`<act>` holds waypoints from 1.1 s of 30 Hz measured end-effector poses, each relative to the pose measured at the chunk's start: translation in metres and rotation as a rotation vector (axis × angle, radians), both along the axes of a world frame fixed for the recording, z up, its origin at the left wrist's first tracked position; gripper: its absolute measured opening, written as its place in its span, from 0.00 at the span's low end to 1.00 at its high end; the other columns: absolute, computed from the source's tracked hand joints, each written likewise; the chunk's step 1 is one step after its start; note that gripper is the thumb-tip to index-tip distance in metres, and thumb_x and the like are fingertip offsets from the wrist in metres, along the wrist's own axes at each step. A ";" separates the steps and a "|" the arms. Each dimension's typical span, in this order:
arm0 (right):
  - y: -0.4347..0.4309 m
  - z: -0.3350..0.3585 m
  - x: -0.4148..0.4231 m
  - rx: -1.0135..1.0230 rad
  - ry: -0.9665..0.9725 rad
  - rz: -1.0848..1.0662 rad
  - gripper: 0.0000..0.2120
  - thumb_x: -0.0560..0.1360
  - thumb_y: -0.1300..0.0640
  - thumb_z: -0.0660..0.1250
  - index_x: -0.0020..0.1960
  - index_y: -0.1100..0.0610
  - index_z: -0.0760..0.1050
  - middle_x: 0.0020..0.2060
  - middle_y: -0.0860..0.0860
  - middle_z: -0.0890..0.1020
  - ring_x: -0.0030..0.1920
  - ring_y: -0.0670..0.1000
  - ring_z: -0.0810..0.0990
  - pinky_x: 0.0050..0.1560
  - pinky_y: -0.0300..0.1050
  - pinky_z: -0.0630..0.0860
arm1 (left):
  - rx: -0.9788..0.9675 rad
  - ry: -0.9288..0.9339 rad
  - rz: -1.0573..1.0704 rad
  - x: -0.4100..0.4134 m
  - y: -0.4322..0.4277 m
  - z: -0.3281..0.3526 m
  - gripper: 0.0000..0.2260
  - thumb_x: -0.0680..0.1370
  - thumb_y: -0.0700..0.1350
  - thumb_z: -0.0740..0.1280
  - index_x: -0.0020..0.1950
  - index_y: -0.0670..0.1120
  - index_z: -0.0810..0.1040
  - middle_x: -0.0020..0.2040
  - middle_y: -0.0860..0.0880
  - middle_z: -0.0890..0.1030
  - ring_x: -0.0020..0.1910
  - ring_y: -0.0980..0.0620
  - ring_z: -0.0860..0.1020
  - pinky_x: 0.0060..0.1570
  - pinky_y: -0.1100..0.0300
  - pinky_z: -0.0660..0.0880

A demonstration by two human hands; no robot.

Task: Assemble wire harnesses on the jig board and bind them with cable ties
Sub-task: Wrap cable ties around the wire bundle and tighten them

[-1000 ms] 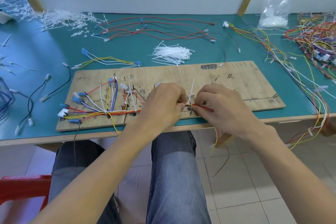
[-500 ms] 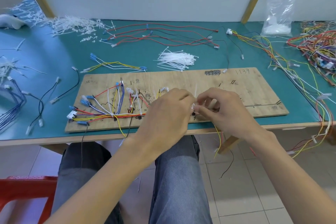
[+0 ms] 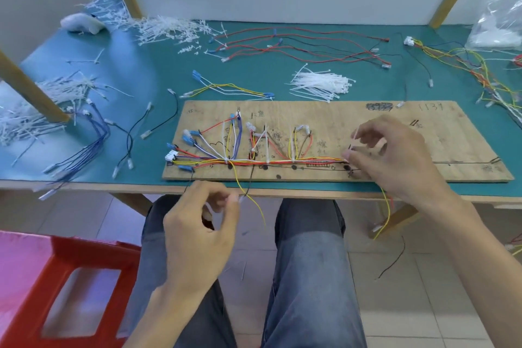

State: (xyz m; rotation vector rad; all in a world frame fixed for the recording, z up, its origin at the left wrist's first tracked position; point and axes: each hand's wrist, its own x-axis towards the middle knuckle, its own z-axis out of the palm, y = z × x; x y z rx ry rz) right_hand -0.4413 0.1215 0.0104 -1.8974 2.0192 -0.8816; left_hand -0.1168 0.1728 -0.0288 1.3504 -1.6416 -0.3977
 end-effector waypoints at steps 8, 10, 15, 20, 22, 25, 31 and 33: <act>0.063 -0.005 0.070 -0.238 -0.337 -0.028 0.07 0.77 0.53 0.75 0.49 0.48 0.77 0.38 0.43 0.82 0.38 0.46 0.81 0.42 0.35 0.76 | 0.212 0.033 0.335 0.051 -0.009 -0.023 0.12 0.77 0.49 0.73 0.55 0.54 0.73 0.50 0.54 0.78 0.46 0.53 0.79 0.49 0.48 0.79; 0.075 -0.022 0.095 -0.026 -0.313 0.121 0.04 0.78 0.49 0.73 0.47 0.47 0.80 0.40 0.40 0.84 0.40 0.43 0.83 0.43 0.34 0.78 | 0.226 0.025 0.336 0.054 -0.006 -0.022 0.11 0.77 0.49 0.73 0.52 0.57 0.72 0.45 0.58 0.81 0.41 0.56 0.81 0.47 0.46 0.80; 0.076 -0.062 0.142 0.365 -0.141 0.273 0.22 0.81 0.37 0.64 0.71 0.46 0.74 0.64 0.38 0.82 0.66 0.44 0.78 0.68 0.49 0.74 | 0.344 -0.184 0.273 0.056 -0.002 -0.028 0.10 0.77 0.53 0.73 0.50 0.58 0.72 0.34 0.60 0.81 0.35 0.62 0.79 0.40 0.56 0.74; 0.077 -0.071 0.169 0.488 -0.387 0.347 0.13 0.86 0.45 0.60 0.49 0.47 0.81 0.37 0.42 0.86 0.42 0.48 0.84 0.53 0.55 0.81 | 0.572 0.007 0.085 0.060 -0.003 -0.031 0.09 0.83 0.51 0.67 0.45 0.52 0.83 0.36 0.58 0.86 0.28 0.60 0.78 0.35 0.63 0.73; 0.085 -0.067 0.180 0.492 -0.442 0.380 0.15 0.87 0.45 0.58 0.49 0.48 0.81 0.35 0.44 0.84 0.37 0.50 0.83 0.47 0.53 0.82 | 0.687 0.279 0.014 0.061 -0.003 -0.024 0.11 0.84 0.49 0.67 0.46 0.46 0.84 0.39 0.49 0.87 0.27 0.54 0.76 0.29 0.60 0.75; 0.091 -0.061 0.195 0.495 -0.630 0.375 0.13 0.86 0.47 0.61 0.49 0.46 0.82 0.36 0.43 0.81 0.35 0.45 0.81 0.39 0.43 0.78 | 0.791 0.566 -0.088 0.056 -0.003 -0.010 0.11 0.83 0.46 0.68 0.50 0.39 0.84 0.42 0.40 0.86 0.30 0.49 0.77 0.28 0.59 0.76; 0.107 -0.038 0.204 0.644 -0.680 0.424 0.17 0.85 0.41 0.60 0.50 0.50 0.82 0.41 0.38 0.86 0.37 0.37 0.79 0.41 0.34 0.73 | 0.858 0.836 -0.191 0.047 -0.004 0.003 0.10 0.83 0.45 0.68 0.47 0.42 0.86 0.41 0.41 0.83 0.31 0.52 0.76 0.26 0.61 0.75; 0.108 -0.036 0.200 0.459 -0.544 0.348 0.15 0.84 0.41 0.63 0.47 0.49 0.79 0.37 0.38 0.82 0.37 0.41 0.77 0.39 0.38 0.71 | 0.892 0.947 -0.230 0.046 -0.005 0.005 0.09 0.82 0.44 0.68 0.47 0.41 0.85 0.39 0.42 0.81 0.31 0.52 0.76 0.26 0.62 0.75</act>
